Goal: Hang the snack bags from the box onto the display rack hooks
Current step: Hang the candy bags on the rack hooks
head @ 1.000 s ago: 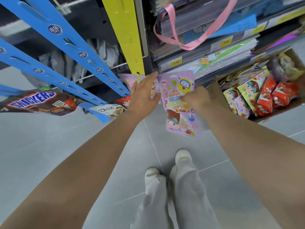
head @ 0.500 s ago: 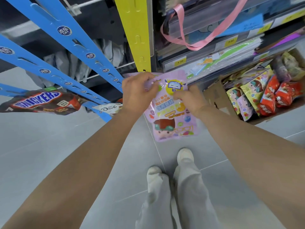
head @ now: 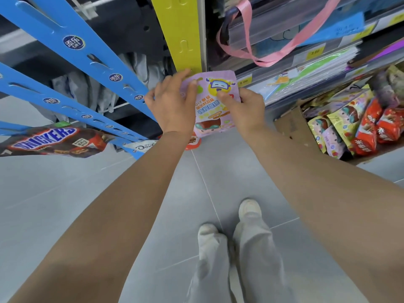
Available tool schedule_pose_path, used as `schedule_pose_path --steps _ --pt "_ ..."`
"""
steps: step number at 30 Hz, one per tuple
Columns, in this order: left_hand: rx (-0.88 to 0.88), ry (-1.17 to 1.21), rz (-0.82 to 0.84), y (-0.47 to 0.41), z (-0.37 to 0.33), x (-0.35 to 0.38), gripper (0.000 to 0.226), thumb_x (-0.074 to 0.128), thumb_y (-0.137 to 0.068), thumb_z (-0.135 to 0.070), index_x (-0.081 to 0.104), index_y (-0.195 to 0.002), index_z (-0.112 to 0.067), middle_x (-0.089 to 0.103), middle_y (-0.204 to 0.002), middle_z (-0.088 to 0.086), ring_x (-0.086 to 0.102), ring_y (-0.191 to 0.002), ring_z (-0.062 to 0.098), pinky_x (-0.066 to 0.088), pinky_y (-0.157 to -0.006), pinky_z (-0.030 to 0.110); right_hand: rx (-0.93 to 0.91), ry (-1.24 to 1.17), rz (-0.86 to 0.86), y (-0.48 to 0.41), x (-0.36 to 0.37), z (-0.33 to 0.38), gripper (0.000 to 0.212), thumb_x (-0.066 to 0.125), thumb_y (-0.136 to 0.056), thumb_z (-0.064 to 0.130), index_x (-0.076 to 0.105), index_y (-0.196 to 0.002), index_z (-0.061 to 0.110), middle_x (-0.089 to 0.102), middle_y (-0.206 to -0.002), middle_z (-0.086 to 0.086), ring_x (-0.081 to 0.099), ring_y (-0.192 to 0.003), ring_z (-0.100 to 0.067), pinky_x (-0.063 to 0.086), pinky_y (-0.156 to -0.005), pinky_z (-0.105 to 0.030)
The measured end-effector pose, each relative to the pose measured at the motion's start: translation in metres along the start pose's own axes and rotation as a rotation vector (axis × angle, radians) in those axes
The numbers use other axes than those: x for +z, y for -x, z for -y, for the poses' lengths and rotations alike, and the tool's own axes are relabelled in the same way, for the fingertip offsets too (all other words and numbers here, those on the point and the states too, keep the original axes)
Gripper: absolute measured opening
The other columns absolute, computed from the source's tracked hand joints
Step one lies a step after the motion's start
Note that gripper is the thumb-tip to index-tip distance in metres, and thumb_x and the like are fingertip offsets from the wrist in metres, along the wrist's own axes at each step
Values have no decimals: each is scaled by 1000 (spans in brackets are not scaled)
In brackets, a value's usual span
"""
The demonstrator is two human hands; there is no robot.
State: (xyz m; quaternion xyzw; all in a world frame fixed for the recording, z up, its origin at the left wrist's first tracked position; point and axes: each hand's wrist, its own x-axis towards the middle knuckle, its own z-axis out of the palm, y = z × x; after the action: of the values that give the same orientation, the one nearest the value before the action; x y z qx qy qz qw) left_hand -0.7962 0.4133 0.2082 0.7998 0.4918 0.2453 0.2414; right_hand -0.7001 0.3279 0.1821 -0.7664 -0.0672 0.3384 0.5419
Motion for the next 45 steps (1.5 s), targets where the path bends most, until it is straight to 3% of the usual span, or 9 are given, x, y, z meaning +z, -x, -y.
schedule_pose_path --steps 5,8,14,21,28,34,39,42,45 --pt "-8 38 -31 1 0 4 27 55 -88 -39 65 -110 -26 69 -102 -10 60 -95 14 30 -96 33 -30 -2 -13 1 -4 2 25 70 -82 20 60 -59 23 54 -42 21 53 -48 10 40 -51 -5" --pt "-42 28 -30 -1 -3 5 26 56 -88 -39 65 -108 -26 68 -101 -11 58 -96 13 29 -96 30 -30 35 -39 0 -4 0 44 69 -83 23 47 -46 31 48 -39 17 49 -49 3 42 -54 -13" --pt "-122 19 -4 -8 -10 4 17 58 -87 -37 59 -91 -20 58 -87 -11 54 -92 16 28 -94 30 -79 113 -65 -4 1 1 19 67 -81 37 69 -71 21 70 -76 -12 67 -78 -28 56 -73 -44" --pt "-205 -43 54 -8 -16 2 24 54 -90 -34 63 -104 -17 62 -108 -2 51 -107 19 30 -101 36 -75 145 -33 -2 1 2 28 58 -89 38 70 -80 14 68 -78 -8 64 -78 -21 52 -68 -31" --pt "-544 35 134 -27 -30 -3 20 54 -79 -30 48 -61 -26 66 -101 2 55 -105 26 39 -98 41 -69 182 33 1 2 7 31 54 -93 36 67 -82 10 66 -78 -9 62 -71 -14 49 -60 -20" --pt "-413 -9 48 -13 -32 4 33 57 -82 -32 50 -105 -10 54 -112 3 45 -111 23 40 -89 38 -1 241 60 0 2 3 49 51 -95 32 34 -50 25 41 -36 8 44 -40 2 31 -38 -6" --pt "-265 -20 31 -3 -16 4 40 60 -81 -36 49 -111 -12 53 -113 2 47 -111 20 42 -74 32 10 266 111 -1 4 -1 32 48 -96 36 68 -86 14 61 -73 0 57 -72 -15 34 -43 -1" --pt "-225 -32 42 2 -10 3 40 61 -82 -32 49 -116 -14 53 -118 1 47 -114 20 40 -74 31 35 299 148 -2 4 1 40 44 -96 38 69 -100 8 68 -94 -12 64 -86 -24 47 -63 -19" --pt "-204 -63 65 6 -8 -1 41 59 -83 -24 47 -121 -17 52 -121 0 48 -115 20 39 -72 30 124 434 198 -5 3 3 41 42 -96 41 64 -100 6 63 -94 -12 58 -82 -25 40 -55 -23"
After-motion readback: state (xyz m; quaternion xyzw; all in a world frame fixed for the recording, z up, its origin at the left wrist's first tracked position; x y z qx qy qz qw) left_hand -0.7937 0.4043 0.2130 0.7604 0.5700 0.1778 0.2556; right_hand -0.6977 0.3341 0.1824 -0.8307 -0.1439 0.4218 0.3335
